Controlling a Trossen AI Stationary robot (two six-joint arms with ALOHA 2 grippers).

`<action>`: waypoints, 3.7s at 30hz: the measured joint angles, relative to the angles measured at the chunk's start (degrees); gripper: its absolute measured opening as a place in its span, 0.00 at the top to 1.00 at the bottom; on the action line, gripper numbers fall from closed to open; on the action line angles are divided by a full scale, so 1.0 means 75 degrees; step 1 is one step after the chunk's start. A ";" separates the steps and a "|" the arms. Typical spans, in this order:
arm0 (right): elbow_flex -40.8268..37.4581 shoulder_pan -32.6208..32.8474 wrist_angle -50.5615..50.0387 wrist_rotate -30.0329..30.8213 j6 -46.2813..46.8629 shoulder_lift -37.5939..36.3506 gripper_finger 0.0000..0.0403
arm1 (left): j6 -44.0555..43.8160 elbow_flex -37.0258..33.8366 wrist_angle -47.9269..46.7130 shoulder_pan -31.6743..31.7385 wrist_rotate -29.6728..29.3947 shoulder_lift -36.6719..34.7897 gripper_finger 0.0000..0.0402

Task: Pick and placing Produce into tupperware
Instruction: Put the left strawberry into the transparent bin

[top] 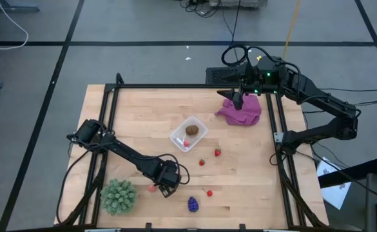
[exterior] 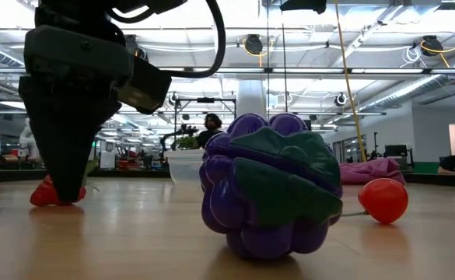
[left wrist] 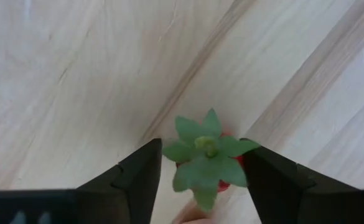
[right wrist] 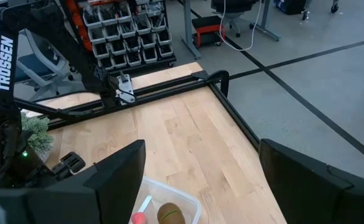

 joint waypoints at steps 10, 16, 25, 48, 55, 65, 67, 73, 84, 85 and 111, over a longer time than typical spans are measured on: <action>-0.0002 0.0000 0.0000 -0.0001 0.0002 0.0000 0.25 | 0.0036 0.0003 0.0017 -0.0003 0.0009 -0.0011 0.63; 0.0000 -0.0001 0.0000 -0.0002 0.0000 0.0000 0.25 | 0.0036 0.0006 0.0025 0.0000 0.0012 -0.0014 0.62; 0.0001 0.0000 0.0003 -0.0002 0.0000 0.0000 0.25 | 0.0018 0.0006 -0.0403 0.0153 -0.0050 -0.0813 0.62; 0.0001 -0.0021 0.0519 0.0004 -0.0552 -0.0060 0.25 | 0.4275 0.1249 -0.1078 0.3672 -0.0641 -0.1937 0.60; 0.0001 -0.0318 0.0864 0.0010 -0.0813 -0.0284 0.25 | 0.4801 0.1262 -0.0869 0.4203 -0.0540 -0.1404 0.60; 0.0001 -0.0749 0.1046 0.0011 -0.0985 -0.0382 0.25 | 0.5270 0.1259 -0.0468 0.4558 -0.0135 -0.0379 0.60; 0.0004 -0.0806 0.1040 0.0012 -0.1056 -0.0382 0.25 | 0.5309 0.1259 -0.0368 0.4580 -0.0033 -0.0267 0.60; 0.0002 -0.0828 0.1037 0.0010 -0.1098 -0.0382 0.25 | 0.5432 0.1257 -0.0024 0.4599 0.0079 -0.0016 0.60; 0.0001 -0.0825 0.1032 0.0010 -0.1078 -0.0382 0.25 | 0.5430 0.1256 0.0169 0.4613 0.0077 -0.0017 0.60; 0.0001 -0.0822 0.1029 0.0010 -0.1078 -0.0382 0.25 | 0.5428 0.1256 0.0169 0.4613 0.0078 -0.0017 0.60; 0.0001 -0.0819 0.0799 0.0010 -0.1011 -0.0382 0.25 | 0.4504 0.1256 0.0289 0.4342 -0.0223 -0.0017 0.60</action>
